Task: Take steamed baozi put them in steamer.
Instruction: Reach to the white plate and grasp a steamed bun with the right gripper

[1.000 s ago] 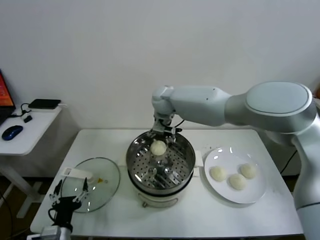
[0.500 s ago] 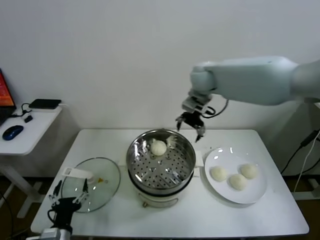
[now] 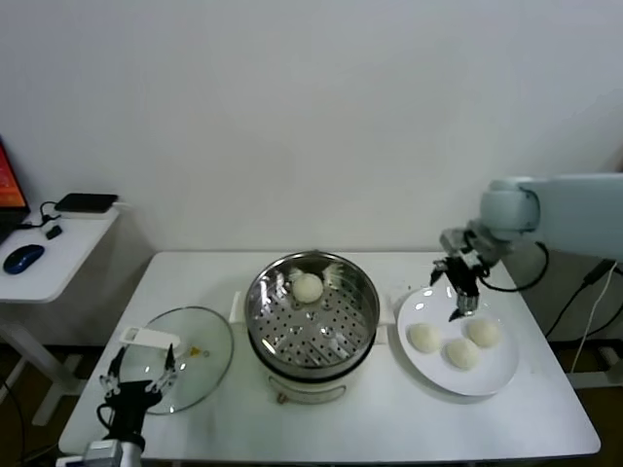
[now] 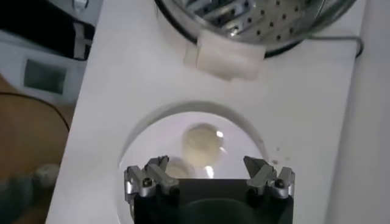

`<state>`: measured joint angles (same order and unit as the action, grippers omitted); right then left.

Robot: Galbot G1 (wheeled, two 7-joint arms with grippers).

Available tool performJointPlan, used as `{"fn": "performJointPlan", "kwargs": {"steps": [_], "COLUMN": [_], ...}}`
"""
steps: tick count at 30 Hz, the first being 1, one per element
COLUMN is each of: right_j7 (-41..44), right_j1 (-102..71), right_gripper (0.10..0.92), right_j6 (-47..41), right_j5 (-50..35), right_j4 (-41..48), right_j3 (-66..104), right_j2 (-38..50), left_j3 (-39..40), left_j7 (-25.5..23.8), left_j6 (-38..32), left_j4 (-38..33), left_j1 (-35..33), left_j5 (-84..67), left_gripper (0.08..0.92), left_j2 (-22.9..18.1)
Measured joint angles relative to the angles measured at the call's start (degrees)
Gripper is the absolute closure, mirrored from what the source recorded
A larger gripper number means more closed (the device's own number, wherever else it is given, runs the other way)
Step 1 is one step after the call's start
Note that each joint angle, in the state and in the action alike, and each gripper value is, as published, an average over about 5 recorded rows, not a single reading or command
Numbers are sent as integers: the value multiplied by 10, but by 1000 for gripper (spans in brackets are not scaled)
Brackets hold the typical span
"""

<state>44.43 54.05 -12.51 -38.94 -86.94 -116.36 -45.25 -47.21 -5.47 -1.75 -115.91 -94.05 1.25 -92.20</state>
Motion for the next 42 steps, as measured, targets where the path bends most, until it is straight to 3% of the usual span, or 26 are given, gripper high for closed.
{"fn": "performJointPlan", "kwargs": {"steps": [10, 29, 42], "right_j7": [-52, -93, -90], "right_j1": [-143, -281, -298], "right_gripper": [203, 207, 435], "right_j6": [-59, -81, -83], "right_j5": [50, 96, 98], "right_j4": [32, 101, 116], "right_j3": [98, 213, 236], "right_j2": [31, 14, 10], "left_j3": [-3, -5, -6], "left_j7": [0, 2, 2], "left_j6": [-1, -2, -2], "left_j4": [6, 15, 17], "left_j1": [-1, 4, 5], "left_j5": [2, 9, 9], "left_gripper": [177, 177, 177], "left_j2": [0, 0, 0]}}
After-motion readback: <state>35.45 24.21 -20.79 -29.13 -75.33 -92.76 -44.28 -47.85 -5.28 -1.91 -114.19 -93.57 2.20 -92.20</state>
